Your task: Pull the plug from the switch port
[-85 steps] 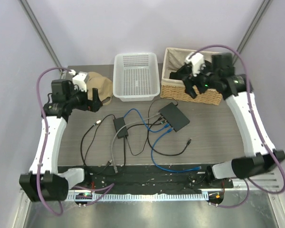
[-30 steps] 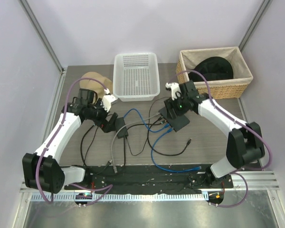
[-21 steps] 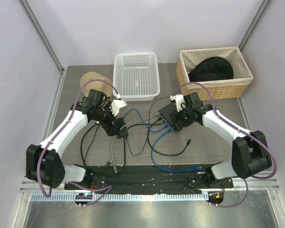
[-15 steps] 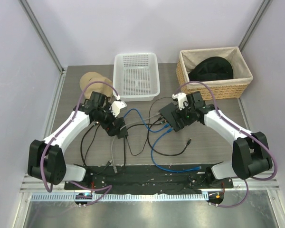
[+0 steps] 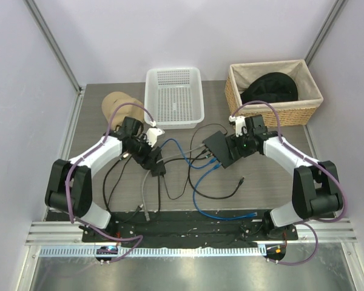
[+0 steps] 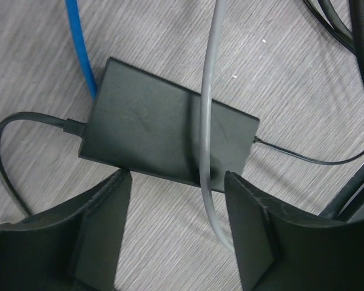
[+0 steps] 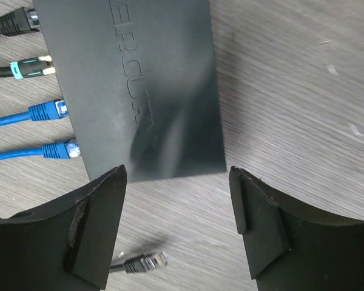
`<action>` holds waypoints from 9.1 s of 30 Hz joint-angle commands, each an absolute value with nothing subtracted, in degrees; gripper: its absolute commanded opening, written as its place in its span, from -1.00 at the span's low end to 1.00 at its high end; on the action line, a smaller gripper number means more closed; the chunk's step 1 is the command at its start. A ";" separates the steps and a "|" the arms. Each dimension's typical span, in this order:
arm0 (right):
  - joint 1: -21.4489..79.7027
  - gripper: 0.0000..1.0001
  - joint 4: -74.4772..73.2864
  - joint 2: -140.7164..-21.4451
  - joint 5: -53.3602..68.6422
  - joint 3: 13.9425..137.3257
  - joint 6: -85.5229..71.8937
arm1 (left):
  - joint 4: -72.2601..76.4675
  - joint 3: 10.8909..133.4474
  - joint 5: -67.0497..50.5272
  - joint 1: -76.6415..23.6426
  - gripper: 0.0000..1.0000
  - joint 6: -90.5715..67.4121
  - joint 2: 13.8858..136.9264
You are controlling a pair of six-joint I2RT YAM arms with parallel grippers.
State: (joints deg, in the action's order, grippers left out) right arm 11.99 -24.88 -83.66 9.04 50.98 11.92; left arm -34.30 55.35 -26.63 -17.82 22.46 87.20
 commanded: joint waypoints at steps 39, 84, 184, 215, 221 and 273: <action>13.01 0.44 -31.03 -88.94 19.60 63.62 8.79 | -32.60 72.06 -9.83 -4.92 0.99 19.00 76.55; 20.73 0.19 -52.64 -110.30 36.04 77.61 31.38 | -47.08 89.21 -20.57 -26.02 0.81 13.87 85.44; 28.56 -0.97 -37.86 -114.95 34.45 78.90 76.46 | -33.31 79.45 -25.75 -27.51 -1.00 -5.80 121.20; 29.71 -0.97 -18.69 -108.80 23.46 64.58 74.80 | -30.76 77.34 -27.25 -25.84 -1.00 -6.50 121.91; 28.83 -0.97 -29.42 -113.37 27.59 74.87 65.13 | -31.55 77.70 -27.07 -25.84 -1.00 -6.24 122.17; 20.12 -0.97 -30.95 -105.64 44.73 90.43 38.42 | -40.61 88.16 -36.84 -18.46 0.13 -0.19 107.32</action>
State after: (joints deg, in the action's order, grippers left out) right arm 18.39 -32.14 -108.64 36.97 86.52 48.29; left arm -39.94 87.00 -39.75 -20.86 -4.01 115.28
